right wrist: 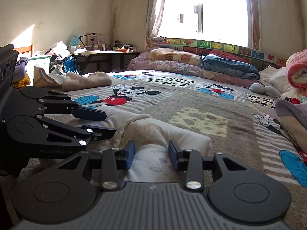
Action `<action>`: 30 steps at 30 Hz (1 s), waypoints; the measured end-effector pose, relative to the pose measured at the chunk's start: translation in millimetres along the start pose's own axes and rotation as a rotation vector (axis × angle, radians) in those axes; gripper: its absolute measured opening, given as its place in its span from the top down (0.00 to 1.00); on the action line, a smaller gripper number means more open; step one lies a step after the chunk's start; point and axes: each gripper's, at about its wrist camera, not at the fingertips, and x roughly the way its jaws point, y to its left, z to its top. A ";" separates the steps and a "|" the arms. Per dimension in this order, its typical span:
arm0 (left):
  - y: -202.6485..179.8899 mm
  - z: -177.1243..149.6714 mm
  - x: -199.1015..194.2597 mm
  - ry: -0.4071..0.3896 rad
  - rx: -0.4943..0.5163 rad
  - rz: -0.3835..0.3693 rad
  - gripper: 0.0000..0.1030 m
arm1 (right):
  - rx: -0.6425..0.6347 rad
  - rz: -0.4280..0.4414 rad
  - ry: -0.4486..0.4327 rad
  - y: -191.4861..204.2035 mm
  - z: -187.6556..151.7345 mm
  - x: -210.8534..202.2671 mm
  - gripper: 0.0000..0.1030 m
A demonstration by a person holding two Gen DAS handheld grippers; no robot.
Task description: Fold clothes
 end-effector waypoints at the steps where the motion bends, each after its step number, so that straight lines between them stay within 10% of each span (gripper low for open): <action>1: -0.8 1.0 -9.4 -0.007 -0.001 0.002 0.65 | 0.008 -0.013 -0.022 3.1 -0.1 -10.3 0.60; 7: -7.6 -20.7 -23.7 0.090 -0.054 0.007 0.64 | 0.090 -0.038 -0.015 15.5 -13.3 -42.5 0.60; 12: -36.0 -43.0 -7.9 0.117 0.094 0.067 0.56 | 0.037 -0.030 0.090 26.3 -36.6 -18.4 0.51; 17: -16.5 -33.0 -28.8 0.125 -0.012 -0.018 0.55 | 0.060 -0.005 0.074 33.7 -32.7 -31.4 0.42; 24: 19.9 -7.8 -66.5 0.066 -0.242 -0.016 0.55 | 0.250 0.027 -0.087 1.9 -14.2 -85.6 0.43; 30: 70.5 -10.6 -64.1 0.053 -0.700 -0.002 0.55 | 0.708 0.045 -0.137 -68.7 -34.8 -83.0 0.38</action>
